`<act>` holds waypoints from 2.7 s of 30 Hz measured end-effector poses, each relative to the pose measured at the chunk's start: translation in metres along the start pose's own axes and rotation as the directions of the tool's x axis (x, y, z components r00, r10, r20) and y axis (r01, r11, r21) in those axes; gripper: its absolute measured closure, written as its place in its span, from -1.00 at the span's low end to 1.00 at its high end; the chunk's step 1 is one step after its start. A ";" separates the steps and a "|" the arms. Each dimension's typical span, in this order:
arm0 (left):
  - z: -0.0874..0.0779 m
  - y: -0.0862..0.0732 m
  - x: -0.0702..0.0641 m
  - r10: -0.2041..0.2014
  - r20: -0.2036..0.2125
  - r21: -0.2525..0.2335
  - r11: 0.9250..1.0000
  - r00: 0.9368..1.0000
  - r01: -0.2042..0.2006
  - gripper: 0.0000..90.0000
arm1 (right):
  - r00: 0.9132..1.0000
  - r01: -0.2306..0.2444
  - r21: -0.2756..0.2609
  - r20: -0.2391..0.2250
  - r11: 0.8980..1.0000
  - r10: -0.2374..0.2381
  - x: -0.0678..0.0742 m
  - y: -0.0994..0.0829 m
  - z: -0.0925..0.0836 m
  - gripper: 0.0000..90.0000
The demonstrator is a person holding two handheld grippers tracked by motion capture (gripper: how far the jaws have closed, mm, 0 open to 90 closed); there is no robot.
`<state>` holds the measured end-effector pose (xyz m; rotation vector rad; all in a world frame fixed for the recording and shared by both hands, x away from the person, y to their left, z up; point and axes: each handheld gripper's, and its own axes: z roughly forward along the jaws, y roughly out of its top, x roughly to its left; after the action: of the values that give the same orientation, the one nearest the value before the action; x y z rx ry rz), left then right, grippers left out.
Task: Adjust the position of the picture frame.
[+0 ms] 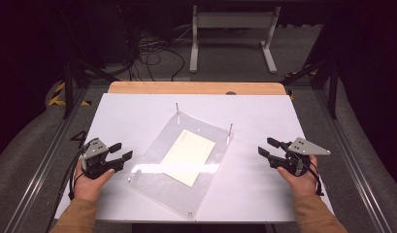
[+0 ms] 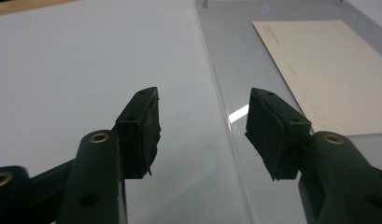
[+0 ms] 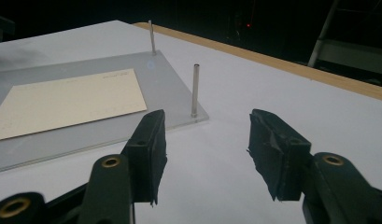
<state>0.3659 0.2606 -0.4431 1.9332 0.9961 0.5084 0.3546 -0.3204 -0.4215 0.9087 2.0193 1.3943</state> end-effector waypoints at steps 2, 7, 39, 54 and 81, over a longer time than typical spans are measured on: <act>0.001 0.000 0.000 -0.006 0.013 0.027 1.000 1.000 0.006 0.09 | 1.000 -0.001 0.003 -0.003 1.000 0.001 0.001 0.000 0.000 0.04; 0.004 -0.001 -0.001 -0.013 0.008 0.088 0.996 1.000 0.012 0.28 | 1.000 -0.002 0.007 -0.010 1.000 0.002 0.001 0.000 0.001 0.04; 0.013 0.000 -0.001 -0.162 0.151 0.437 0.896 0.975 0.081 1.00 | 0.999 -0.028 -0.003 -0.016 1.000 0.028 -0.003 0.000 -0.001 0.04; 0.019 0.000 -0.013 -0.163 0.264 0.445 0.895 0.951 0.030 1.00 | 0.999 -0.040 -0.010 -0.006 0.999 0.040 -0.005 0.001 -0.002 0.04; 0.045 0.012 -0.085 -0.055 0.481 0.424 0.888 0.875 -0.177 1.00 | 0.996 -0.090 -0.017 -0.028 0.996 0.089 -0.013 0.003 -0.003 0.09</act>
<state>0.3509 0.1650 -0.4538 2.3553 0.7629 -0.2101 0.3615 -0.3313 -0.4172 0.9881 2.0045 1.4779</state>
